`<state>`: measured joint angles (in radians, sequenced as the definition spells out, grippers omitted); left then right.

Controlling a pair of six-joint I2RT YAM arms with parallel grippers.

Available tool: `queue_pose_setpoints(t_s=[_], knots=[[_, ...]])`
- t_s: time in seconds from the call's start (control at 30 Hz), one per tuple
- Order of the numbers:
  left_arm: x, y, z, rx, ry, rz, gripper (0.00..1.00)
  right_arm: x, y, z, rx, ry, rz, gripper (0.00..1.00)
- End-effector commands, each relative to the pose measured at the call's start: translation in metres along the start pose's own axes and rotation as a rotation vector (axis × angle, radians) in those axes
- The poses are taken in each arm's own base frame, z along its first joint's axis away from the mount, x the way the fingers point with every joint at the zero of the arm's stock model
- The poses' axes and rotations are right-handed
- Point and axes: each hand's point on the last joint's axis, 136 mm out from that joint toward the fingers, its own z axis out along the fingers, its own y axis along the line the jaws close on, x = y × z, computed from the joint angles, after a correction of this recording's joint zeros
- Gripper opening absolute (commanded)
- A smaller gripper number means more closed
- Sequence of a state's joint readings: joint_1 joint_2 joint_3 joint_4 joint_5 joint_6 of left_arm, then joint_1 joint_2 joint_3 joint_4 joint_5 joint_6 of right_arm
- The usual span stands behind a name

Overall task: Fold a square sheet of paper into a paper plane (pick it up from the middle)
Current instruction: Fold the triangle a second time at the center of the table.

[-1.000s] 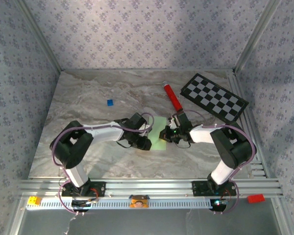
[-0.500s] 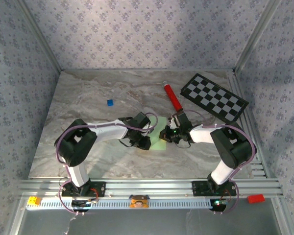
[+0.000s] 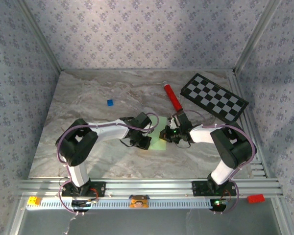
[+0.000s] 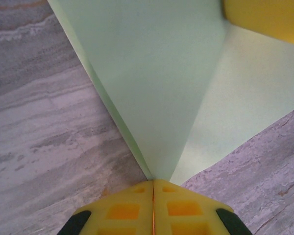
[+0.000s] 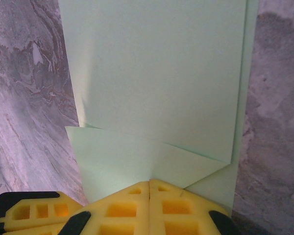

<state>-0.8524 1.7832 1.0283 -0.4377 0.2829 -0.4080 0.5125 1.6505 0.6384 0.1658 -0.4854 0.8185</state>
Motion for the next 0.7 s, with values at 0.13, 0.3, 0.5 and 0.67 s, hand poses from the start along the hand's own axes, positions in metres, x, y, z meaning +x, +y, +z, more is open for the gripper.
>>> queue_pose_setpoints(t_s=[0.13,0.3,0.5,0.67], knots=[[0.006,-0.009,-0.005,0.011,-0.001,0.021,0.09,0.01,-0.032,0.002,0.11,0.027,0.035,0.02],[-0.003,-0.011,-0.026,0.007,-0.078,0.013,0.14,0.004,-0.015,-0.002,0.051,0.038,-0.023,0.03],[-0.031,-0.021,-0.046,0.055,-0.166,-0.006,0.15,-0.009,0.022,-0.014,-0.041,0.016,-0.113,0.08],[-0.058,-0.03,-0.049,0.11,-0.192,0.004,0.15,-0.015,0.025,-0.037,-0.001,-0.062,-0.104,0.16]])
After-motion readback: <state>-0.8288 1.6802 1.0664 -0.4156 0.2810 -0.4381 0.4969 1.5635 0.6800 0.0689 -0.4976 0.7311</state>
